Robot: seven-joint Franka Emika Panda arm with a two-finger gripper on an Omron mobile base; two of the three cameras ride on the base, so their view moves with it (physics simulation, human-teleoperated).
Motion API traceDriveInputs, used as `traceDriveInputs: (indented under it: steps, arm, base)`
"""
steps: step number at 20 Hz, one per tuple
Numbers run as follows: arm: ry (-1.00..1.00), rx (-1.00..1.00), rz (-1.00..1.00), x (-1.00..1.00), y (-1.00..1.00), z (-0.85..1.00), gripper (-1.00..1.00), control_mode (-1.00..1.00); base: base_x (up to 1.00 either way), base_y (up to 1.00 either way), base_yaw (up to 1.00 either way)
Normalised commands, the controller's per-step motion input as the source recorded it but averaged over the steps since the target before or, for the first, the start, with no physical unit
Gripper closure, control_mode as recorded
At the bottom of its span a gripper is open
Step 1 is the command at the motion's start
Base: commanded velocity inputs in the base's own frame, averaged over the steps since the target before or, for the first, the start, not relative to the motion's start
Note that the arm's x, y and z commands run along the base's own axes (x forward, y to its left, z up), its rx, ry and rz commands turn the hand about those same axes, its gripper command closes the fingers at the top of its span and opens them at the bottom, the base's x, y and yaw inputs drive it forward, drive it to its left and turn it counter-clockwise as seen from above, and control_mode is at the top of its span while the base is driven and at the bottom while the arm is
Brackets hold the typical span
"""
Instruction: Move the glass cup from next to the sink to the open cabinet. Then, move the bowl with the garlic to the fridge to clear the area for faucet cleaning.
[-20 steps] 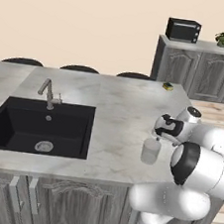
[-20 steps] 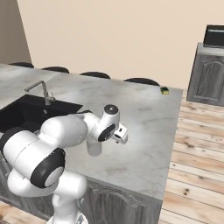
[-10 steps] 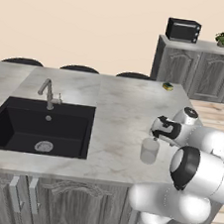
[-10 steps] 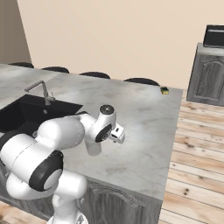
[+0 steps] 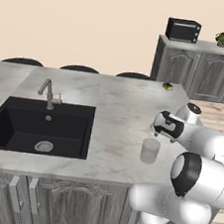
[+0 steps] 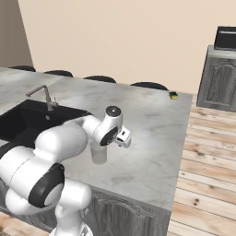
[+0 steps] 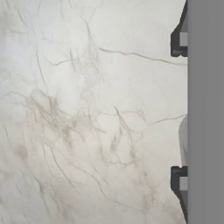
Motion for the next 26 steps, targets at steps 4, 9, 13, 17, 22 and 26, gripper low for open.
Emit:
traceDriveInputs:
  steps: [4,9,13,17,22,26]
  arm:
    - [0.00,0.01,0.00,-0.41,0.01,0.09,-1.00,-1.00]
    - [0.11,-0.01,0.02,-0.08,0.15,-0.15,-1.00,-1.00]
    - [0.03,-0.02,0.00,0.16,0.03,-0.10,-1.00,-1.00]
    - [0.09,-0.03,0.00,0.07,0.00,-0.25,-1.00,-1.00]
    - [0.19,-0.07,0.00,-0.01,0.03,-0.59,-1.00,-1.00]
    - [0.14,-0.07,0.00,0.00,0.04,-0.47,-1.00,-1.00]
  base:
    - [0.00,0.00,0.00]
    - [0.00,0.00,0.00]
    - [0.00,0.00,0.00]
    - [0.00,0.00,0.00]
    - [0.00,0.00,0.00]
    - [0.00,0.00,0.00]
